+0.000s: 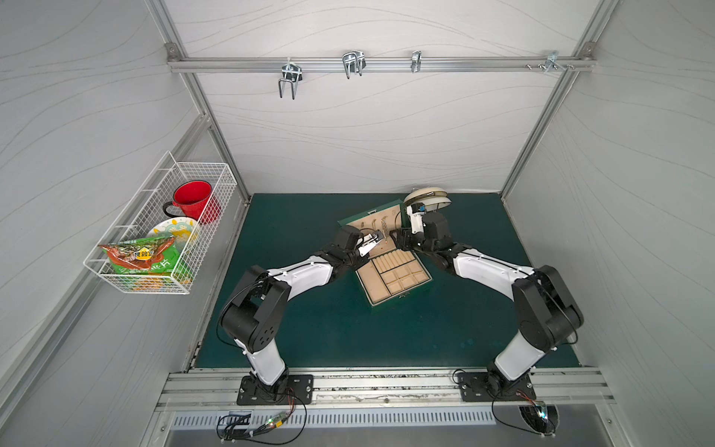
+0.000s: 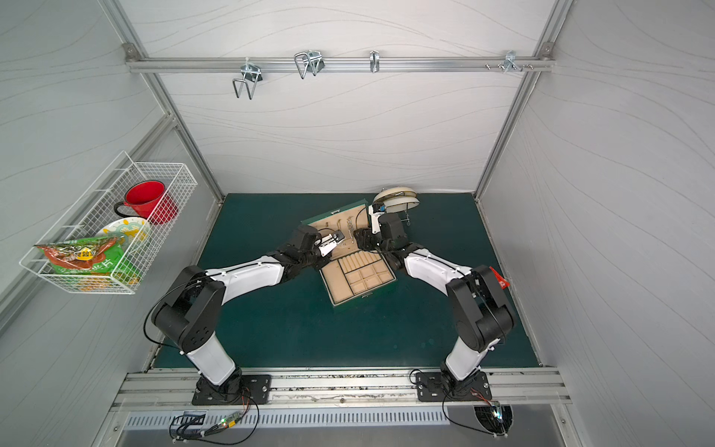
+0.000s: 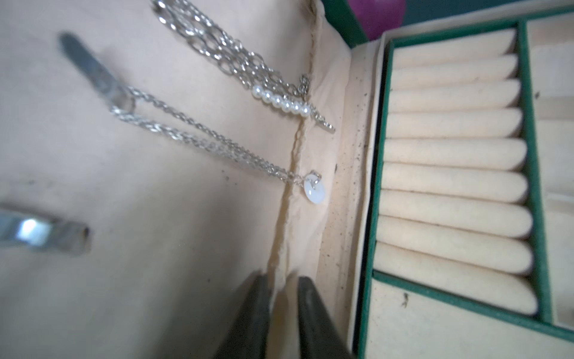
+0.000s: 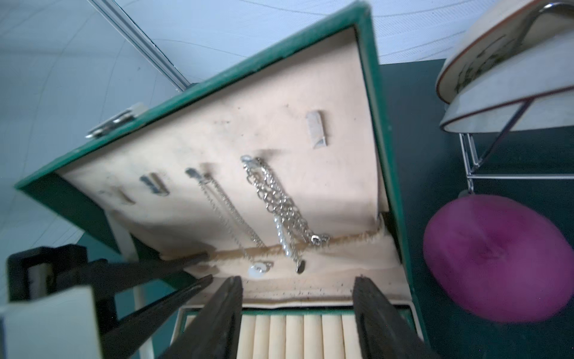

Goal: Put jewelry chain into jewelry box
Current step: Adjust the necklace in the storage slot, then reset both arms

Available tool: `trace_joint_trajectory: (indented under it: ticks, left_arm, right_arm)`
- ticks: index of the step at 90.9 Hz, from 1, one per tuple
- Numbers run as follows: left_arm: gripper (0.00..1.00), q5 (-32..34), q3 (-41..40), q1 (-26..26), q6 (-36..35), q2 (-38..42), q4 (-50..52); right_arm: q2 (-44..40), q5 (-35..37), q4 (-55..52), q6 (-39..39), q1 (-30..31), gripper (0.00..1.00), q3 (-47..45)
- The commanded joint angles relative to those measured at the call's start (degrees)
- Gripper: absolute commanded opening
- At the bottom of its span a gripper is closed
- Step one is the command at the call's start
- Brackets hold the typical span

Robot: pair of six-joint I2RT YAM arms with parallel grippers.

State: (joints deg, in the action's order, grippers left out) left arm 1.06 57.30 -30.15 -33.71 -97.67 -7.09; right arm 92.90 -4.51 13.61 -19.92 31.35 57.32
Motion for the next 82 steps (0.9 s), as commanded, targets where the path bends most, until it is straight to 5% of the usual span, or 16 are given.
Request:
trace_joint_trajectory:
  ticks: [1, 27, 37, 46, 65, 74, 82]
  left_arm:
    - [0.43, -1.8, 1.8, 0.5, 2.7, 4.0, -2.3]
    - [0.78, -13.7, -3.4, 0.8, 11.9, 15.6, -2.3]
    - [0.83, -14.8, -10.2, 3.4, 22.9, 24.3, -5.5]
    - [0.94, -15.3, -18.9, 11.6, 35.0, 31.8, -9.2]
    - [1.0, -12.6, -28.8, 32.9, 42.6, 33.0, -9.2]
    - [1.0, -6.5, -32.8, 34.6, 37.9, 30.2, -15.5]
    - [1.0, -6.0, -38.0, 34.6, 33.8, 24.5, -32.3]
  right_arm:
    - [-7.4, 0.7, -0.2, 0.9, -0.4, 0.68, -3.6]
    - [-32.5, 7.6, -10.3, 3.2, -3.3, 0.92, -13.7]
    - [-39.9, 10.1, -13.9, 2.7, -8.3, 0.99, -16.4]
    - [-45.0, 9.2, -14.7, 0.4, -17.0, 0.99, -20.6]
    - [-45.2, 10.9, -8.4, -0.5, -35.2, 0.99, -32.6]
    - [-40.1, 15.5, 0.1, 2.7, -37.7, 0.99, -37.2]
    - [-34.1, 14.3, 12.7, 8.3, -37.6, 0.99, -41.4]
